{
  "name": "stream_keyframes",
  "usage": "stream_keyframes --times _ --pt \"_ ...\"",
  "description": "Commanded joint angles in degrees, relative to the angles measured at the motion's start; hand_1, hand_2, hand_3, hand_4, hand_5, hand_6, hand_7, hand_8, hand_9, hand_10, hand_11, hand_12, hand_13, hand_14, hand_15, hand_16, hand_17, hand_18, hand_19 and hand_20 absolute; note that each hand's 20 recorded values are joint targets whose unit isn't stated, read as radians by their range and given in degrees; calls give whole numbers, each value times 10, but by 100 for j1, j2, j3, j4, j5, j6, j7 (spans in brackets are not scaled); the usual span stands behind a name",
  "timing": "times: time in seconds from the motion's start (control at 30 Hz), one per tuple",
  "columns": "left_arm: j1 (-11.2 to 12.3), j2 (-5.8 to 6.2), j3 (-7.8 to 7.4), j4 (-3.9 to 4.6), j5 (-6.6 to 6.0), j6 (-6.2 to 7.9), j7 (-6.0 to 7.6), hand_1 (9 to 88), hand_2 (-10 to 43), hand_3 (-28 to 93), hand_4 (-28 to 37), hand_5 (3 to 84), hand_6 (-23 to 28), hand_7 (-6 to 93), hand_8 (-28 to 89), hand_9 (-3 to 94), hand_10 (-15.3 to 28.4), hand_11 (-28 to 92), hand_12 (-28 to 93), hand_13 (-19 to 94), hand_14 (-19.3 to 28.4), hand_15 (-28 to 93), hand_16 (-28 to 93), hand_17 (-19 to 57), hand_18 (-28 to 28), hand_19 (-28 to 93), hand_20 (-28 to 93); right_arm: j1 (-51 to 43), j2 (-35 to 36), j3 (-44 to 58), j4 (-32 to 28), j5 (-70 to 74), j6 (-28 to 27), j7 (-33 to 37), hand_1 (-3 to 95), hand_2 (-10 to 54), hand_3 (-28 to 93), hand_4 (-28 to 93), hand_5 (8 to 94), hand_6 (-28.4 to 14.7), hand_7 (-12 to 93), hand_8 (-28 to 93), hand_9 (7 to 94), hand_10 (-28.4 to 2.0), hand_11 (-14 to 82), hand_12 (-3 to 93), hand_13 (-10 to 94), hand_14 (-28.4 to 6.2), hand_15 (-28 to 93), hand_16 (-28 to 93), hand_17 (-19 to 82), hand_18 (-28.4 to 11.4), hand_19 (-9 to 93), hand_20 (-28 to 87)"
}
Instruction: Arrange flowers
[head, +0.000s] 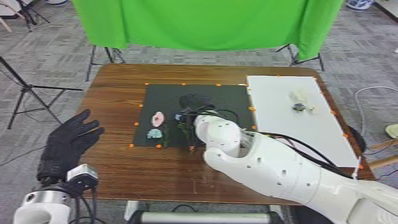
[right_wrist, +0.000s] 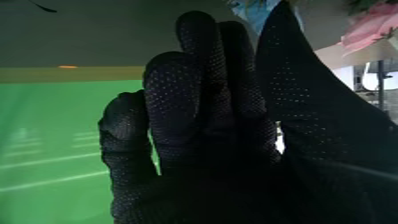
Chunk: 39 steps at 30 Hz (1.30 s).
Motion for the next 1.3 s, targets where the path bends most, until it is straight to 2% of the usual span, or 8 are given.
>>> stream_keyframes --times 0.03,0.37,0.6,0.7,0.77,0.93,1.03,1.3 --pt "158 -58 -3 -42 29 0 -78 253 90 807 -206 362 101 151 -106 347 208 305 87 256 266 504 -106 -78 229 634 -79 48 92 24 -151 -115 -157 94 433 -95 856 -283 648 -18 272 -103 736 -108 291 290 638 -96 794 158 275 -228 932 455" --pt "364 -82 -64 -132 1 120 -24 253 91 806 -207 362 101 151 -106 347 208 305 87 255 267 504 -106 -78 229 634 -79 217 707 409 -855 -34 -271 -23 387 -95 906 -283 613 -27 263 -173 660 -144 377 180 616 -111 804 116 265 -229 932 443" --pt "445 -47 -40 -199 -6 213 29 254 91 806 -207 362 101 150 -106 347 208 305 86 255 266 505 -107 -78 229 635 -79 -268 1516 1292 -1468 100 -379 -93 365 -95 911 -283 572 -35 240 -170 620 -161 331 140 594 -119 798 107 255 -231 932 429" --pt "470 -59 -8 -212 -9 183 34 254 91 806 -207 362 101 150 -106 347 208 305 87 255 266 505 -107 -78 229 635 -79 -850 1888 2041 -1717 193 -573 -162 360 -95 914 -283 559 -37 235 -167 607 -164 314 137 587 -124 794 102 253 -232 932 424" --pt "443 -63 14 -202 1 178 23 254 91 806 -207 362 101 150 -106 347 208 305 87 255 266 505 -107 -78 229 635 -80 -1169 2246 2359 -1814 311 -317 -117 356 -95 915 -283 549 -40 233 -166 590 -171 299 134 581 -123 791 99 251 -230 932 420" --pt "541 -93 -23 -224 -20 257 57 254 91 806 -207 362 102 151 -106 347 208 305 86 255 266 505 -107 -78 229 636 -80 -1515 2847 2728 -1712 717 -11 110 348 -94 916 -283 532 -38 230 -166 576 -170 279 133 573 -124 783 92 246 -228 928 409" --pt "504 -118 -12 -215 23 170 -16 254 91 806 -206 362 102 151 -106 347 208 305 87 255 266 504 -107 -78 229 636 -80 -1596 3157 2792 -1613 840 173 254 343 -93 917 -283 527 -39 225 -164 568 -169 265 131 572 -123 781 89 244 -227 929 404" --pt "508 -101 9 -204 14 209 2 254 92 804 -206 362 102 151 -106 347 209 305 86 255 266 505 -106 -78 229 636 -80 -1335 3770 2511 -1243 1025 492 686 341 -95 919 -283 519 -42 219 -159 550 -168 249 133 570 -120 779 85 246 -225 932 396"
